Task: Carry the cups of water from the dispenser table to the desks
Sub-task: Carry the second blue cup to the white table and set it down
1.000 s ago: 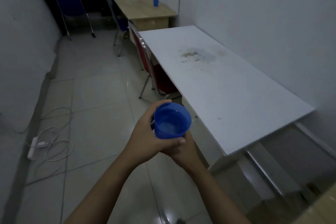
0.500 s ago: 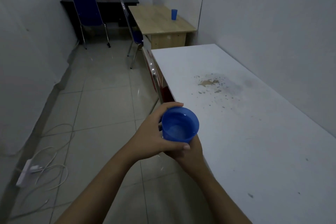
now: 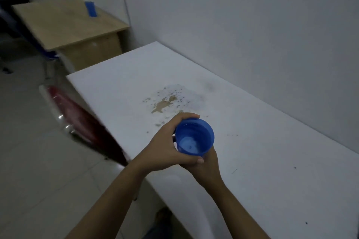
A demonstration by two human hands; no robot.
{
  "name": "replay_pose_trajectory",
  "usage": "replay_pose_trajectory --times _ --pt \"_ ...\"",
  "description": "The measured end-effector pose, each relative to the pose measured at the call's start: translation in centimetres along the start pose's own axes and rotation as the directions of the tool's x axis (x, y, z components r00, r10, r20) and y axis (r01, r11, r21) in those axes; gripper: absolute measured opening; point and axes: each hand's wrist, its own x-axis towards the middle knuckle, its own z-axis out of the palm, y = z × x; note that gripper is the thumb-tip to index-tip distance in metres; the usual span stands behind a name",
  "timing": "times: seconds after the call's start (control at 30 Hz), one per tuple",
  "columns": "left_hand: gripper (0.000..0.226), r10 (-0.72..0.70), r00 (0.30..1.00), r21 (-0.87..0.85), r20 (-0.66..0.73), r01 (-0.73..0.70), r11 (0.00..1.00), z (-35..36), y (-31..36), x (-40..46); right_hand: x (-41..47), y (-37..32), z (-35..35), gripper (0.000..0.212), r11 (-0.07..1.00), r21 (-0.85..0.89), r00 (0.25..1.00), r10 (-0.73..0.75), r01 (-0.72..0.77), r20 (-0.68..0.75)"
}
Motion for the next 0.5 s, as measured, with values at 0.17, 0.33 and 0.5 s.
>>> replay_pose_trajectory --times 0.17,0.33,0.5 --pt "0.084 0.038 0.977 -0.036 0.21 -0.031 0.999 0.4 -2.0 9.2 5.4 1.1 -2.3 0.075 0.997 0.002 0.974 0.07 -0.071 -0.215" --pt "0.083 0.075 0.928 -0.087 0.364 -0.046 0.995 1.8 -3.9 15.7 8.9 2.6 -4.0 0.077 0.992 -0.011 0.919 0.11 -0.123 -0.379" --pt "0.081 0.109 0.89 -0.144 0.442 -0.05 0.988 3.9 -6.3 19.2 10.3 5.2 -5.0 0.067 0.984 0.012 0.86 0.161 -0.178 -0.485"
